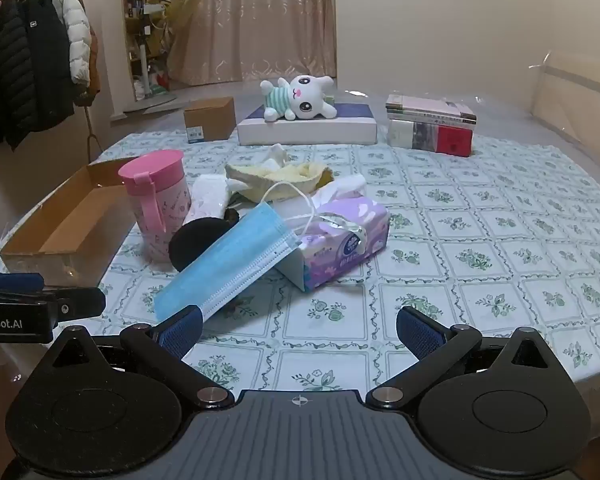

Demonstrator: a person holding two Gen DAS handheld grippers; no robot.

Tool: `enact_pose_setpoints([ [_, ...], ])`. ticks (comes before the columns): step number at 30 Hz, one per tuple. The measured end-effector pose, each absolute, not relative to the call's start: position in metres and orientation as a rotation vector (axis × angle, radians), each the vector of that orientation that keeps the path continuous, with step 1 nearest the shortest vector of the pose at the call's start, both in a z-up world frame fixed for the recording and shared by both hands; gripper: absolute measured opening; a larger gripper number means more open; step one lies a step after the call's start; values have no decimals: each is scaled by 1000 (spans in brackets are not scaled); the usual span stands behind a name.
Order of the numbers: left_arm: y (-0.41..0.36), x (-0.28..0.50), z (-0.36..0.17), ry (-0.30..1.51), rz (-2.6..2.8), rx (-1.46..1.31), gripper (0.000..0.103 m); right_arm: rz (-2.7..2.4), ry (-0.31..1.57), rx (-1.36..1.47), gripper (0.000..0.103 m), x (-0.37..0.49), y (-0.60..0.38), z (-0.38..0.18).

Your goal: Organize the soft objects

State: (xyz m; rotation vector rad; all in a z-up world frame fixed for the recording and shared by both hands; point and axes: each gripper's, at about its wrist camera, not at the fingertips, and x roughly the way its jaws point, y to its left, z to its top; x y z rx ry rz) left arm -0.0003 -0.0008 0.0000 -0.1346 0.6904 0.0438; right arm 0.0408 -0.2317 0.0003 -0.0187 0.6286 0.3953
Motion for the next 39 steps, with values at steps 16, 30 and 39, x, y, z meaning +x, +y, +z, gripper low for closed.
enact_pose_setpoints([
  [16, 7, -5, 2, 679, 43, -161, 101, 400, 634, -32, 103, 39, -230, 2],
  [30, 2, -4, 2, 680, 44, -146, 101, 395, 638, -36, 103, 39, -228, 3],
  [39, 2, -2, 0, 682, 46, -148, 101, 393, 641, -37, 103, 40, -227, 2],
])
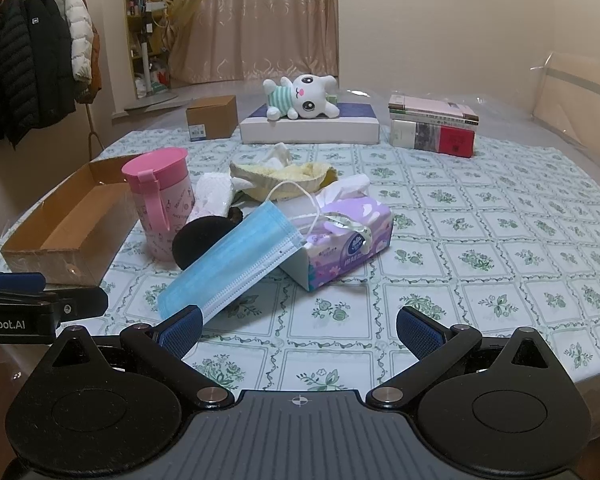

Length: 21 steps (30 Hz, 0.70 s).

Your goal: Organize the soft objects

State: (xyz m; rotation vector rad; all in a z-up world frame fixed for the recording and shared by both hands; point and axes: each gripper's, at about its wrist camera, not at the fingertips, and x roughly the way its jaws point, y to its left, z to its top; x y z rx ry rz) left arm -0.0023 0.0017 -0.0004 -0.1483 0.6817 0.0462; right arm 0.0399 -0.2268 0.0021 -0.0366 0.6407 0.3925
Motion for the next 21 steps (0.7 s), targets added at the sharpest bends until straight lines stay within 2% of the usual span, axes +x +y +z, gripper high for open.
enact_pose_setpoints([
  [21, 2, -2, -1, 682, 44, -150, 101, 393, 641, -35, 103, 41, -227, -1],
])
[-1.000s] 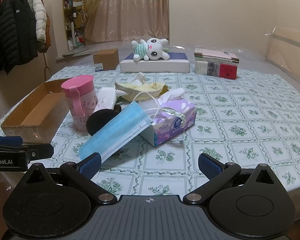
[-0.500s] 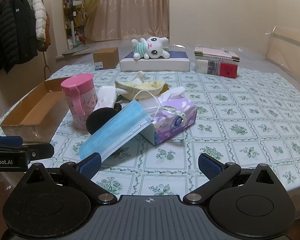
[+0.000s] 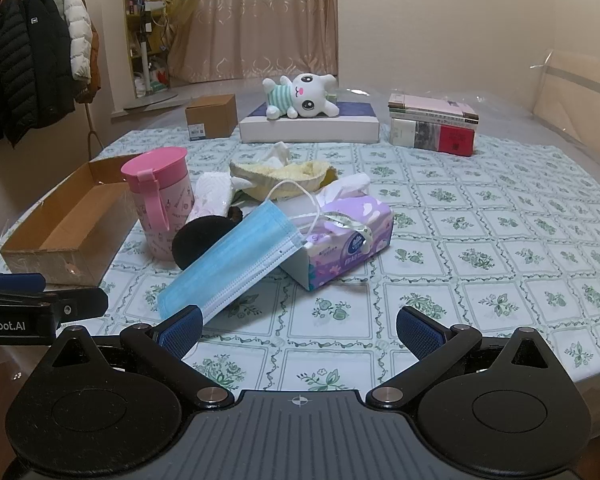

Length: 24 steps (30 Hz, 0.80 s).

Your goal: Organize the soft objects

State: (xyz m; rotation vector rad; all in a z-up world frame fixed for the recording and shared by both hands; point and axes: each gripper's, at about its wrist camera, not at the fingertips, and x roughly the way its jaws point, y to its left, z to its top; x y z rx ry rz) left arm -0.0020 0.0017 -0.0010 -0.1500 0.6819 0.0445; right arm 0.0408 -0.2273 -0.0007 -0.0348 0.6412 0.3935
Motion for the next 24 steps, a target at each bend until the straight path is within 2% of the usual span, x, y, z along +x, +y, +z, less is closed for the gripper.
enact_pose_setpoints([
  [24, 2, -1, -1, 681, 45, -149, 101, 394, 646, -37, 103, 42, -228, -1],
])
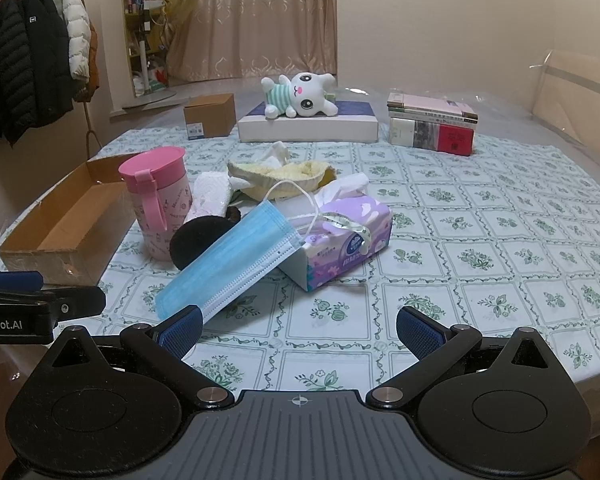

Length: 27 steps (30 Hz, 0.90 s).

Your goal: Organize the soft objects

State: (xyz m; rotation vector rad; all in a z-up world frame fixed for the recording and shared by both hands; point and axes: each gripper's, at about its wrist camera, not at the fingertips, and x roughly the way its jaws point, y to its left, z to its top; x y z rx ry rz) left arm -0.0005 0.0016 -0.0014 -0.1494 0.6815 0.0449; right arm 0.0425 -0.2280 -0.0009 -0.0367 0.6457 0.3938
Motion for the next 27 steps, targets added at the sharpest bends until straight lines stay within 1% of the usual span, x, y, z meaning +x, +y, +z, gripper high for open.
enact_pose_setpoints([
  [19, 4, 1, -2, 683, 48, -150, 101, 390, 660, -25, 103, 44, -226, -5],
  [27, 20, 9, -4, 676, 64, -147, 101, 398, 678, 41, 103, 53, -224, -9],
])
